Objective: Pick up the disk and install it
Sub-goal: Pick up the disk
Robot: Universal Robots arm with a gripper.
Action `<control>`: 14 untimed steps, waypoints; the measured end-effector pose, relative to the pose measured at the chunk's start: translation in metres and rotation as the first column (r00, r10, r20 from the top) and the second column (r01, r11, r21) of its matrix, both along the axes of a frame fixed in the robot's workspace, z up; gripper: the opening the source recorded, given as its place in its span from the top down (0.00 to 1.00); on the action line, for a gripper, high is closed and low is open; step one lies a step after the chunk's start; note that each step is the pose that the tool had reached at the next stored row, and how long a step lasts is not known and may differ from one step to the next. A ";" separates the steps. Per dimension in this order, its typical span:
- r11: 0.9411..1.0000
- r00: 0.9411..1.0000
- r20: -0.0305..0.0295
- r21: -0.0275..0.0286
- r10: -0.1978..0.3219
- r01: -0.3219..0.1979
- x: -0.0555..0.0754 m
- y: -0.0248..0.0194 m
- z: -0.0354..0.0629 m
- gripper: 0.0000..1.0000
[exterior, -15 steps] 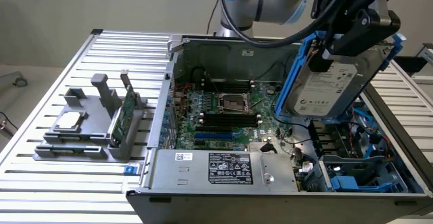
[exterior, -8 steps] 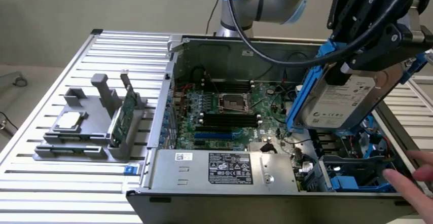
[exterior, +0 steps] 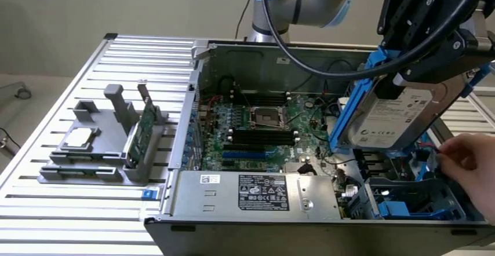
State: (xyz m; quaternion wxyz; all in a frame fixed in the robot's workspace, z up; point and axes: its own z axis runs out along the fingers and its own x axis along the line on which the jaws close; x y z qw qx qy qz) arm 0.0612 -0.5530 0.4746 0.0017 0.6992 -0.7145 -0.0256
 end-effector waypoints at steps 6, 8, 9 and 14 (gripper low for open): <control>1.000 1.000 0.000 0.000 0.000 0.000 0.001 0.0000 -0.0001 0.67; 1.000 1.000 0.000 0.000 0.000 0.000 0.001 0.0000 0.0000 0.67; 1.000 1.000 0.000 0.000 0.000 0.000 0.002 0.0000 0.0000 0.67; 1.000 1.000 0.000 0.000 0.000 0.000 0.006 -0.0026 -0.0001 0.67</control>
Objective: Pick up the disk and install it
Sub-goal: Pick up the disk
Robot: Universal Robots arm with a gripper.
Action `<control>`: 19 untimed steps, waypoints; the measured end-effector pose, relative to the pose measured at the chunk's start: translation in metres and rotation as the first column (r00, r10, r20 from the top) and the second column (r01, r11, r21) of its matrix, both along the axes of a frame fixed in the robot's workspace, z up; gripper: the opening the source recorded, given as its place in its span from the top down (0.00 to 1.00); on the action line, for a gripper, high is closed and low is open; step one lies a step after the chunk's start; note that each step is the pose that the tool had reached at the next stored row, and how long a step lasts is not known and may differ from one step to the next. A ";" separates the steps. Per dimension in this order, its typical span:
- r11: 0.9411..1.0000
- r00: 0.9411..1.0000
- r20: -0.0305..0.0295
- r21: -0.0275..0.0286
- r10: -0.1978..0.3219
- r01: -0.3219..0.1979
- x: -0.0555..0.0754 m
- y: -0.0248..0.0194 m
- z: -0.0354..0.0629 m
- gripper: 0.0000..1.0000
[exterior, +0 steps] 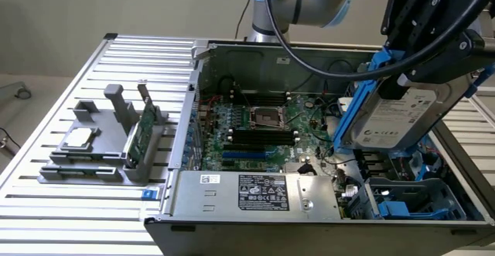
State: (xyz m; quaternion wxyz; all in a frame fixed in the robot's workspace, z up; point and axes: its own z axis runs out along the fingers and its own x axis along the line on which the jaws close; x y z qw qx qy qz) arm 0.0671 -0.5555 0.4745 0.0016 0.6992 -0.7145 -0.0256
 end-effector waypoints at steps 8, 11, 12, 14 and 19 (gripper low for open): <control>1.000 1.000 0.000 0.001 0.000 0.000 0.005 -0.0044 -0.0001 0.67; 1.000 1.000 0.000 0.001 0.000 0.000 0.005 -0.0044 -0.0001 0.67; 1.000 1.000 0.000 0.001 0.000 0.000 0.005 -0.0044 0.0000 0.67; 1.000 1.000 0.000 0.001 0.000 0.000 0.005 -0.0044 -0.0001 0.67; 1.000 1.000 -0.006 0.001 0.000 0.000 0.005 -0.0154 0.0001 0.67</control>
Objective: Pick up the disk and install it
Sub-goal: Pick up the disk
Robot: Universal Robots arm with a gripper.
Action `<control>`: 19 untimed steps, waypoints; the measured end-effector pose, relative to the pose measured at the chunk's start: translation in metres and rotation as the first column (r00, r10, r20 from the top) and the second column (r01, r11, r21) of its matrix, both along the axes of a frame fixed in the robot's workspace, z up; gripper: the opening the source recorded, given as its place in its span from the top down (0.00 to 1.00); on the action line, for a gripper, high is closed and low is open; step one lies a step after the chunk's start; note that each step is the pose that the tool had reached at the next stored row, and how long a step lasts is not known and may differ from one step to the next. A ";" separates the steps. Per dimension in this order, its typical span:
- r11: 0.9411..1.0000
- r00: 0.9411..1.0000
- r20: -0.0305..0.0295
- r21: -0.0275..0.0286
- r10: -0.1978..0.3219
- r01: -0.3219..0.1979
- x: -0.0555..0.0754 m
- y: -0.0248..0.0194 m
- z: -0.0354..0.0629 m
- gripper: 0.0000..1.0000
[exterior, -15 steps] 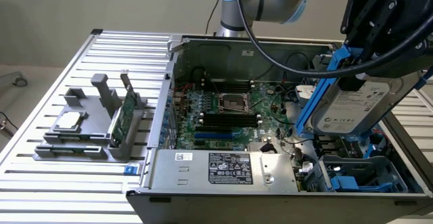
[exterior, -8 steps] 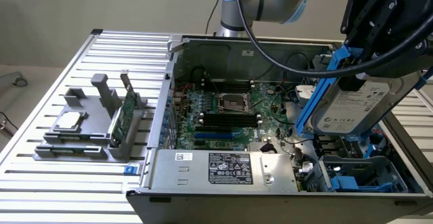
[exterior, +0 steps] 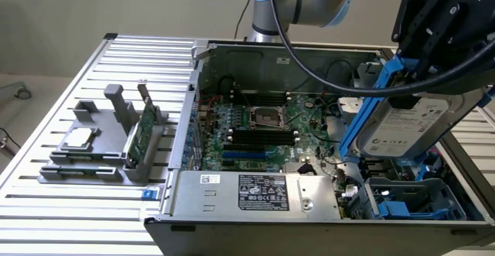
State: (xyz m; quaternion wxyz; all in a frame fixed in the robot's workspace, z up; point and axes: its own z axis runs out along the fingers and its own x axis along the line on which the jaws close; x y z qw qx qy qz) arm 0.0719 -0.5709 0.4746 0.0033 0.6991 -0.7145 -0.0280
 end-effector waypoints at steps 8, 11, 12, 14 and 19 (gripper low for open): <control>1.000 1.000 -0.001 0.000 0.000 0.000 0.003 -0.0158 -0.0036 0.67; 1.000 1.000 -0.001 0.000 0.000 0.000 0.010 -0.0159 -0.0092 0.67; 1.000 1.000 -0.001 0.000 0.000 0.000 0.015 -0.0159 -0.0108 0.67; 1.000 1.000 -0.001 0.000 0.000 0.000 0.024 -0.0159 -0.0129 0.67; 1.000 1.000 -0.001 0.000 -0.001 0.001 0.033 -0.0223 -0.0189 0.67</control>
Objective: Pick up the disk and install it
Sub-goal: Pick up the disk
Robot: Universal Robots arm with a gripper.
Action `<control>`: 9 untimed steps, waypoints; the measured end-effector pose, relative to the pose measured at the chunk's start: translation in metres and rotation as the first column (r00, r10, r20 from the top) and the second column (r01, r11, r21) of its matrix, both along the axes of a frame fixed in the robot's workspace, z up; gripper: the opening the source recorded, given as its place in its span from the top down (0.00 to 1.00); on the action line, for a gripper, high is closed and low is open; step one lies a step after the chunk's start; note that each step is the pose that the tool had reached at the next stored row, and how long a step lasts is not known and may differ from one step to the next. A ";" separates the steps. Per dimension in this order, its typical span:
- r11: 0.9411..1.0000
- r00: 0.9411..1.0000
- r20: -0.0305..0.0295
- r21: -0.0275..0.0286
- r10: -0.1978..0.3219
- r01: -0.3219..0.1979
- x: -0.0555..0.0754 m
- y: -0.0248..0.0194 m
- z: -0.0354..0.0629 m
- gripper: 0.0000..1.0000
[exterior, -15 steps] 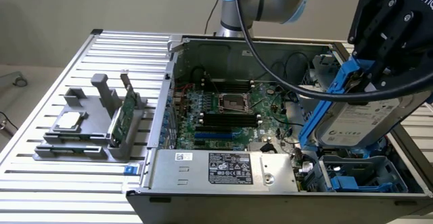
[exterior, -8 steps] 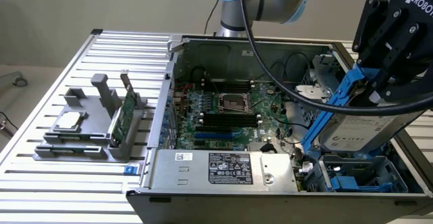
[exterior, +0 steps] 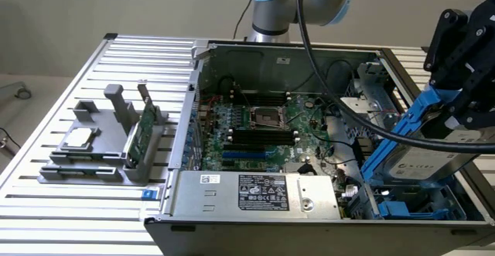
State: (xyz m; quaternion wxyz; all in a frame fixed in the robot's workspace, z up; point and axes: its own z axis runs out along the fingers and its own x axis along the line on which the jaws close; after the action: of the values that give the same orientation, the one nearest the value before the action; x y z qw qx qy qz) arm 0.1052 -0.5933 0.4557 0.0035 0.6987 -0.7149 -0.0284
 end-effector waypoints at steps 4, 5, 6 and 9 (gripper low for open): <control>1.000 1.000 0.000 0.000 -0.002 0.002 0.002 -0.0073 -0.0046 0.67; 1.000 1.000 0.000 0.000 -0.002 0.002 0.002 -0.0074 -0.0054 0.67; 1.000 1.000 0.000 0.000 -0.002 0.002 0.003 -0.0074 -0.0061 0.67; 1.000 1.000 0.000 0.000 -0.002 0.002 0.005 -0.0075 -0.0086 0.67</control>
State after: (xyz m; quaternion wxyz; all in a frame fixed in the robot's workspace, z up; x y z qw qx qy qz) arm 0.1103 -0.6008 0.4471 0.0034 0.6980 -0.7156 -0.0284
